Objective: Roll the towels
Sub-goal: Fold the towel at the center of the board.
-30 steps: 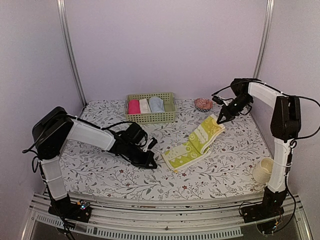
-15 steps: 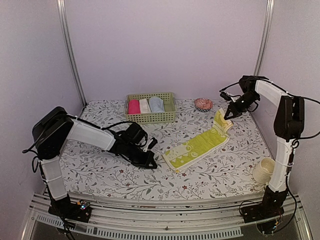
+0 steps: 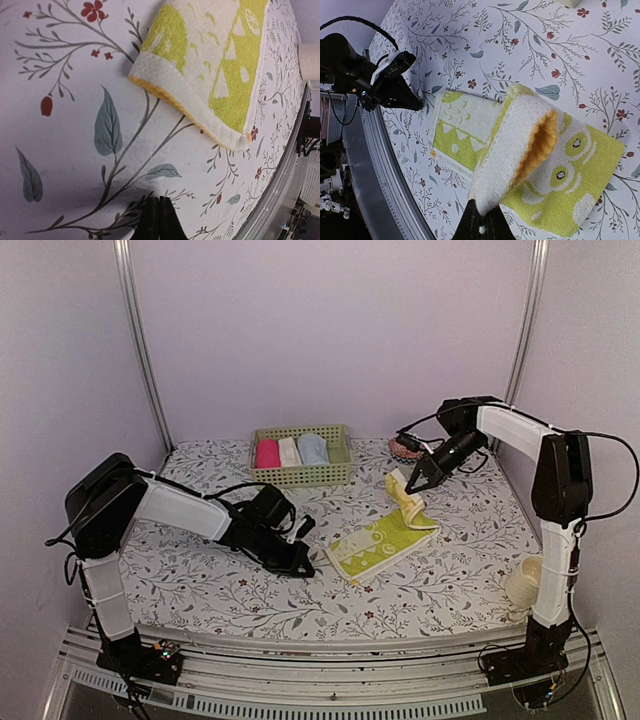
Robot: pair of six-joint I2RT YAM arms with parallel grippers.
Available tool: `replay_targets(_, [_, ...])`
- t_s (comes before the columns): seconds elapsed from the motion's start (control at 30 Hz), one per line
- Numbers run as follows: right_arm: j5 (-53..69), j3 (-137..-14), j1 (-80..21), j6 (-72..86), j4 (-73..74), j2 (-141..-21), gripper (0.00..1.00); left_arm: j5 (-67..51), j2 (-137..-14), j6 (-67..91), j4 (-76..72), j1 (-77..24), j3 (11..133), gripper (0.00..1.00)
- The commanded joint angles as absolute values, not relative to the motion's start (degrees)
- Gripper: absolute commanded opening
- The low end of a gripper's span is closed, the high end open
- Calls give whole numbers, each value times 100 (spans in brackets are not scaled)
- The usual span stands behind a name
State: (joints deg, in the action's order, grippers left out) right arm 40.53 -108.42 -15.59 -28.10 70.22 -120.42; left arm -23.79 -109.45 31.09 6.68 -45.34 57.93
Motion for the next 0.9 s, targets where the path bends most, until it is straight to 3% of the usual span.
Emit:
replay_targets(0.0, [4618,-10703,-1850,-2807,7143,-12314,6,-2298,-11171,3044,939,-4508,5792,0])
replay_targets(0.87, [4689,-10703,-3109,-2628,7028,-13119,8,-2261,-11126,3146,927,-4508,5687,0])
